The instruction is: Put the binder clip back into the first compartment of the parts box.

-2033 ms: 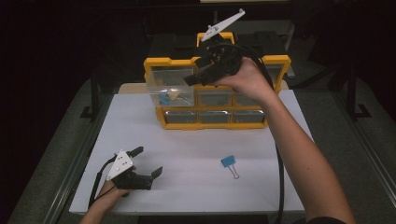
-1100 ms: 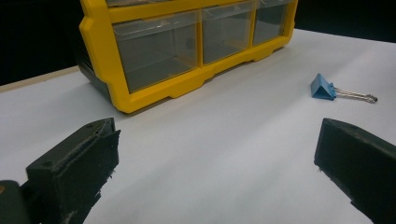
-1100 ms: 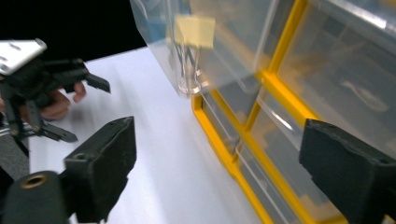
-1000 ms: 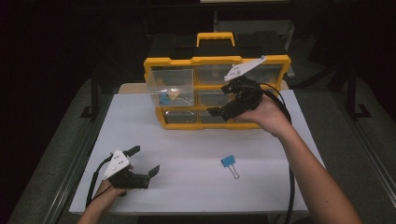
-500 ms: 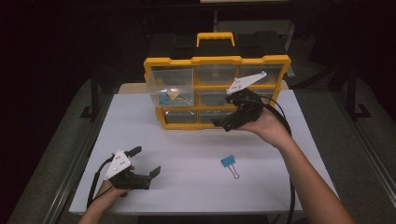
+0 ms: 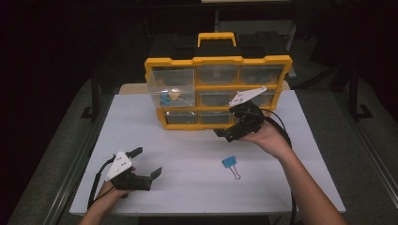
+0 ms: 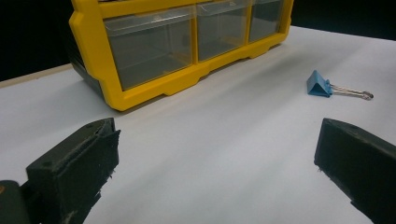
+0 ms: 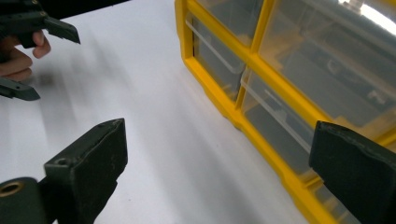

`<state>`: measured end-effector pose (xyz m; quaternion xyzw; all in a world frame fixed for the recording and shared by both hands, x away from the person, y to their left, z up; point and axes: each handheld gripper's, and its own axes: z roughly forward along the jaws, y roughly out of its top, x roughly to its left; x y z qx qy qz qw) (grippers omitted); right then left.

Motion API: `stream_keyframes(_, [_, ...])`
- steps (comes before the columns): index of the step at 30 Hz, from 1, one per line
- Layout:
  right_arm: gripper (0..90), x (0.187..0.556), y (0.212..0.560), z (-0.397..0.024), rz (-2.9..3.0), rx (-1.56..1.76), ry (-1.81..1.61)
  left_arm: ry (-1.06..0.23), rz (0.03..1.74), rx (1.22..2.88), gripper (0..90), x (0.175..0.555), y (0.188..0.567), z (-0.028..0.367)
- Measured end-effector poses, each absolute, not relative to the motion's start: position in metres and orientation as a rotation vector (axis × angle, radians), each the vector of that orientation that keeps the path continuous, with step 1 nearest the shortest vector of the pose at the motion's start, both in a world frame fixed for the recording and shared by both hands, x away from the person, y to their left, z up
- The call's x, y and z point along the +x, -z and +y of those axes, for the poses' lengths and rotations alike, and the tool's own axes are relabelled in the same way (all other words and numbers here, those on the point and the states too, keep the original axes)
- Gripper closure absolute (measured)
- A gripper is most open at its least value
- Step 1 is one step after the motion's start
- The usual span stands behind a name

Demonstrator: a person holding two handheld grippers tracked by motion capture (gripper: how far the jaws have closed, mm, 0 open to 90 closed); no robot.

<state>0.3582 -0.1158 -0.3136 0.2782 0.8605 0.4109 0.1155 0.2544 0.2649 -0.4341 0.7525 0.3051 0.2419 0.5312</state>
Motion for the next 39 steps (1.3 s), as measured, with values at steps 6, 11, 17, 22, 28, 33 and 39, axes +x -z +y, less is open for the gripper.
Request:
stream_keyframes(6, [3.6, 0.356, 0.328, -0.120, 2.526, 0.854, -1.196, -0.576, 0.730, 1.792, 0.0, 0.254, 0.434, 0.264])
stream_keyframes(11, [3.7, 0.353, 0.339, -0.123, 2.534, 0.874, -1.182, -0.572, 0.734, 1.787, 0.0, 0.253, 0.435, 0.263])
stream_keyframes(17, [4.1, 0.348, 0.352, -0.128, 2.544, 0.917, -1.165, -0.570, 0.735, 1.786, 0.0, 0.253, 0.435, 0.263])
stream_keyframes(22, [4.2, 0.345, 0.359, -0.129, 2.550, 0.925, -1.145, -0.573, 0.731, 1.793, 0.0, 0.253, 0.435, 0.263])
stream_keyframes(28, [4.6, 0.341, 0.371, -0.130, 2.558, 0.946, -1.129, -0.571, 0.733, 1.790, 0.0, 0.253, 0.435, 0.263])
stream_keyframes(33, [4.9, 0.338, 0.382, -0.130, 2.569, 0.960, -1.114, -0.579, 0.727, 1.796, 0.0, 0.253, 0.434, 0.263])
stream_keyframes(39, [7.2, 0.334, 0.392, -0.130, 2.575, 0.998, -1.085, -0.569, 0.741, 1.787, 0.0, 0.253, 0.435, 0.262])
